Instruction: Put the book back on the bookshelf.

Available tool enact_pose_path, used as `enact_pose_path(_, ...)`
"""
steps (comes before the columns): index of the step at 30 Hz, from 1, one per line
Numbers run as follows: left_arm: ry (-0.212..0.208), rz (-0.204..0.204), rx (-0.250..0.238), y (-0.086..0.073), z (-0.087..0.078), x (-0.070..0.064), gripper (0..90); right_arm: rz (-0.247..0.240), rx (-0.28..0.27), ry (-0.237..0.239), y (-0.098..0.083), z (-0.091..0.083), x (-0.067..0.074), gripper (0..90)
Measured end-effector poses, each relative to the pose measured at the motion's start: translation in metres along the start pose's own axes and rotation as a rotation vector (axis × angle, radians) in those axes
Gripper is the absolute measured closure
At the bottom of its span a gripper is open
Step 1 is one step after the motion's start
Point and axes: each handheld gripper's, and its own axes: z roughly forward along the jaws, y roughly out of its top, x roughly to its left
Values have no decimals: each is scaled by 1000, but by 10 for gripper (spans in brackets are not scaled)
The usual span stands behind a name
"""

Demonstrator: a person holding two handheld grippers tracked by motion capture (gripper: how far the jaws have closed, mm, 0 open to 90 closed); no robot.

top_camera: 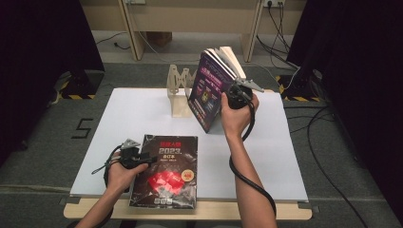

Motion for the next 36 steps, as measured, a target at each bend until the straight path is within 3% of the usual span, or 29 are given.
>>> enact_pose_path(15, -2, 4, 4, 0, 1, 0, 519, 3, -3, -2, 3, 5, 2, 611)
enact_pose_path(24, -3, 4, 0, 0, 1, 0, 520, -44, -35, 20, 10, 1, 11, 641)
enact_pose_path(31, -3, 2, -1, 0, 1, 0, 520, -45, -49, 35, 21, 2, 11, 650)
enact_pose_path(36, -4, 3, -1, 0, 1, 0, 519, -74, -61, 55, 23, 3, 15, 659)
